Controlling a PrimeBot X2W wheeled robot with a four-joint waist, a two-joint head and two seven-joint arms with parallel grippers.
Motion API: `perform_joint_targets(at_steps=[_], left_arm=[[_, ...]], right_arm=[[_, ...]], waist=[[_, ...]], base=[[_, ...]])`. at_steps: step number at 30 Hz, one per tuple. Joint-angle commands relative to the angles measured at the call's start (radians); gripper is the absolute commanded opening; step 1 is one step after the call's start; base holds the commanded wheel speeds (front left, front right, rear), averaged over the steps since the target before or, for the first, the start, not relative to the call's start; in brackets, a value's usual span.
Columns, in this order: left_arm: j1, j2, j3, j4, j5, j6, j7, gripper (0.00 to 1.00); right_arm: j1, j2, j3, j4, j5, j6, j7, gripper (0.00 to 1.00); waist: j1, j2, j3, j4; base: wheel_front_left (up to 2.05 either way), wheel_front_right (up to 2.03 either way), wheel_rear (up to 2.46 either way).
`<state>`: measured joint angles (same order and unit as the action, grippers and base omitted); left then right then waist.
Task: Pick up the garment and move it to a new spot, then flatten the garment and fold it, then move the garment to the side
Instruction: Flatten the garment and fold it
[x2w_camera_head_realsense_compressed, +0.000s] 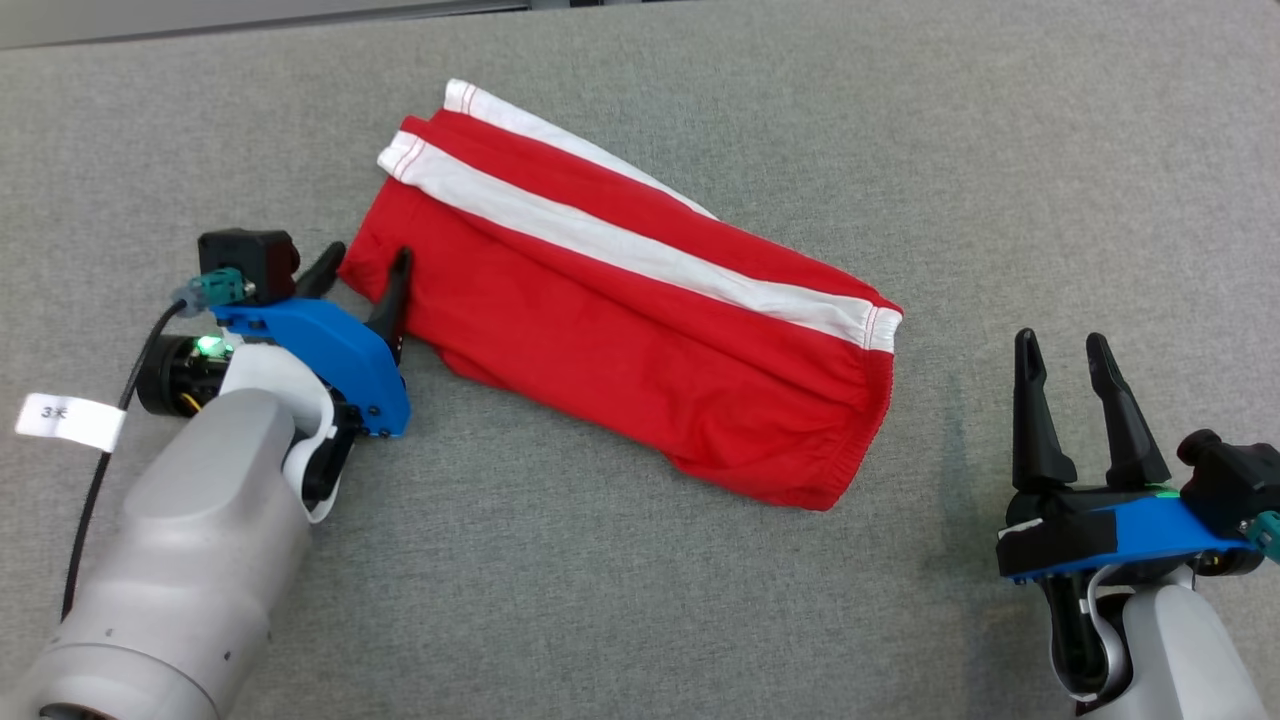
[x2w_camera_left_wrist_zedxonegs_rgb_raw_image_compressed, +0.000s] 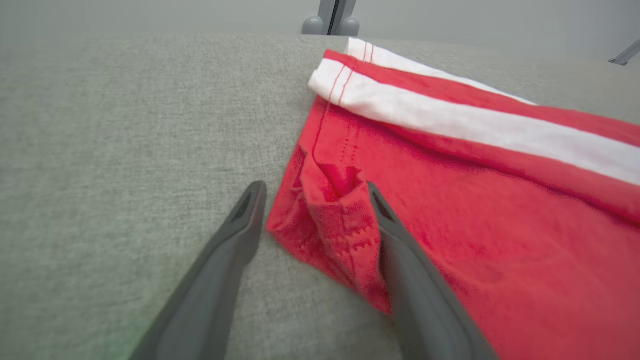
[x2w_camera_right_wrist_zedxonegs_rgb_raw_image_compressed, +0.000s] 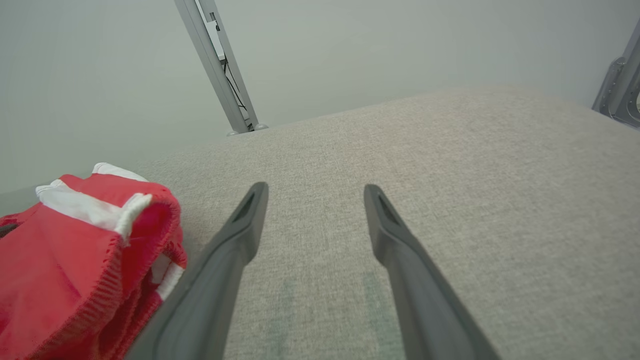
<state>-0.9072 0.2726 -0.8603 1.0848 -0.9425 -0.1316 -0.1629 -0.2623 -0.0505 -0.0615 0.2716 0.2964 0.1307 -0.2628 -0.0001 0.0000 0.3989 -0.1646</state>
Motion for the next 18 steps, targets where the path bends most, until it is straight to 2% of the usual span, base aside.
perform_joint_targets(at_steps=[1,7,13,18], left_arm=[[0.029,-0.009,-0.017,0.023,0.0,0.002,0.012,0.0],[0.057,-0.036,-0.011,0.042,-0.018,0.002,-0.047,0.0],[0.153,-0.064,0.025,0.045,-0.047,0.004,-0.096,0.0],[0.259,-0.072,0.089,-0.008,-0.037,0.031,-0.103,0.0]], right_arm=[[0.008,-0.001,-0.001,0.002,-0.003,0.0,-0.003,1.0],[0.033,-0.001,-0.013,0.018,-0.029,0.0,-0.003,1.0],[0.079,-0.001,-0.029,0.054,-0.053,0.0,-0.003,1.0],[0.122,-0.001,-0.021,0.086,-0.062,0.0,-0.003,1.0]], waist=[[0.0001,0.0,-0.007,0.0],[0.0001,0.0,-0.069,0.03],[0.0001,0.0,-0.171,0.094],[0.0001,0.0,-0.24,0.15]], base=[[0.0,0.0,0.0],[0.0,0.0,0.0],[0.0,0.0,0.0],[0.0,0.0,0.0]])
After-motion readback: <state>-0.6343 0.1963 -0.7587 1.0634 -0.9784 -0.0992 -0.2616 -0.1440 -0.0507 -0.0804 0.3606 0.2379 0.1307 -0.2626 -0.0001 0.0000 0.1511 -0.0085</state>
